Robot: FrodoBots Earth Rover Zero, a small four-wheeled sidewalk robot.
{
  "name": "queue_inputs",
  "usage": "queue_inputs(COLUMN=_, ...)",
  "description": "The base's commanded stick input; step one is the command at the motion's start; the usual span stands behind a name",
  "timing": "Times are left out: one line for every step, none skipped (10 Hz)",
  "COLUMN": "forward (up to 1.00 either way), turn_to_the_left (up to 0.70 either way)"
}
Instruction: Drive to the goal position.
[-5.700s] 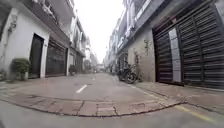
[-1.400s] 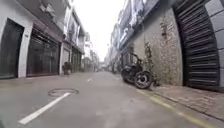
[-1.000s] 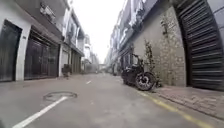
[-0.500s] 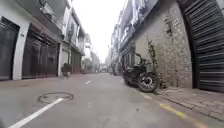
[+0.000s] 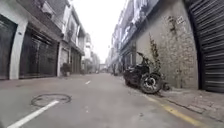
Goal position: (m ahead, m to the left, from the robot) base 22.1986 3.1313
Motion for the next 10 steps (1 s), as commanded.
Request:
queue_inputs(forward=0.50, turn_to_the_left=0.00)
queue_inputs(forward=0.50, turn_to_the_left=0.00)
queue_inputs(forward=0.50, turn_to_the_left=0.00)
queue_inputs(forward=0.50, turn_to_the_left=0.00)
queue_inputs(forward=0.50, turn_to_the_left=0.00)
queue_inputs(forward=0.50, turn_to_the_left=0.00)
queue_inputs(forward=0.50, turn_to_the_left=0.00)
queue_inputs(forward=0.50, turn_to_the_left=0.00)
queue_inputs(forward=0.50, turn_to_the_left=0.00)
queue_inputs(forward=0.50, turn_to_the_left=0.00)
